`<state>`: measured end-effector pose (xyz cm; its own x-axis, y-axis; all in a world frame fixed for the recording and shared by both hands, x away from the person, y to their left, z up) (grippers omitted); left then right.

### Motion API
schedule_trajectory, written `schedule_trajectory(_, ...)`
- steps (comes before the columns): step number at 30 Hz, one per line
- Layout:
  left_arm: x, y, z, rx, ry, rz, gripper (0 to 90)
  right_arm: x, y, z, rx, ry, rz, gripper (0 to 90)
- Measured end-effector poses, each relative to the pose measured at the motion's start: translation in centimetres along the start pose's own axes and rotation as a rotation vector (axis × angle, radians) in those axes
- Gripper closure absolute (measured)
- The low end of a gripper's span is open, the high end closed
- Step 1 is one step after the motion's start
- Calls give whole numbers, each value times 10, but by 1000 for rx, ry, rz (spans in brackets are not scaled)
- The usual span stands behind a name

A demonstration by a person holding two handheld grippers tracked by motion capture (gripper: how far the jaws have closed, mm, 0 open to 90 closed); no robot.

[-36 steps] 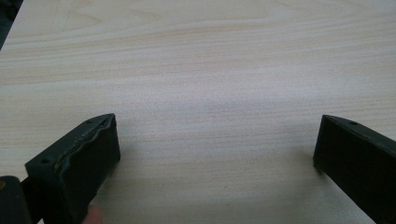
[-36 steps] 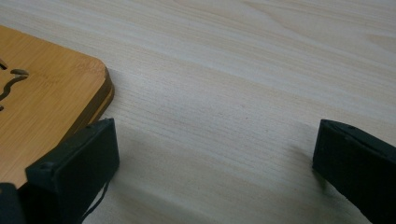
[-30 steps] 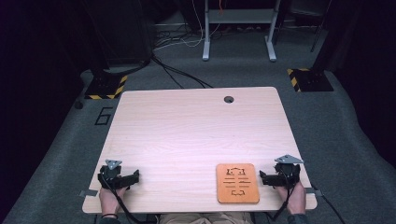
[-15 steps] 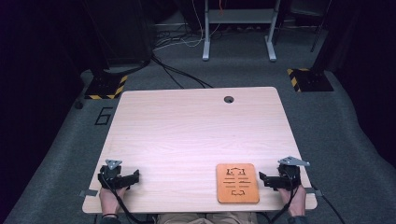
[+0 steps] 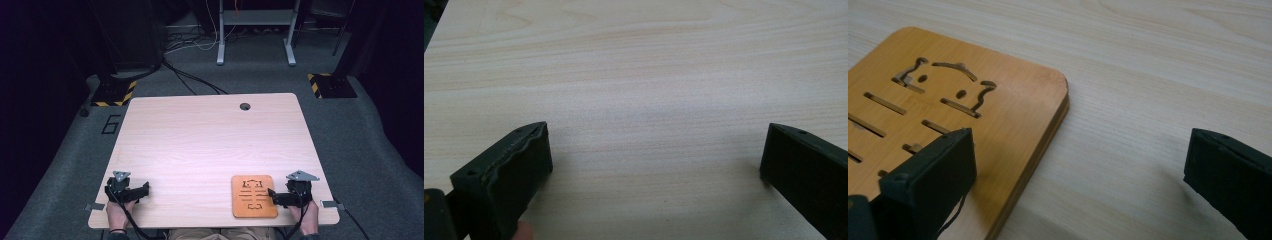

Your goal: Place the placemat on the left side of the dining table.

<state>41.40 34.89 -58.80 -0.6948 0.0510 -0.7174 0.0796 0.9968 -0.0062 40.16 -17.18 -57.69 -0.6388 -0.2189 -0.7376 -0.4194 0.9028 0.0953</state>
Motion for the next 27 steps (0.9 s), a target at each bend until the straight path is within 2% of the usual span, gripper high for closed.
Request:
schedule_trajectory(6,0,0,0,0,0,0,0,-2,5,4,4,6,-15,0)
schedule_trajectory(20,0,0,0,-1,1,-1,0,0,8,3,-22,14,-42,0)
schedule_trajectory(27,0,0,0,-1,1,-1,0,1,6,3,-25,21,-32,0)
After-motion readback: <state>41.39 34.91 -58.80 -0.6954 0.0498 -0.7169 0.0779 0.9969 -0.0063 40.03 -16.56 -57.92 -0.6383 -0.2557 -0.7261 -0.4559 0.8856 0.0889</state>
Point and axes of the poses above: each handheld gripper's, and its own axes: z roughly forward along the jaws, x roughly out of its underside, y roughly to its left, the point moved 8 cm from there along z, roughly forward along the jaws
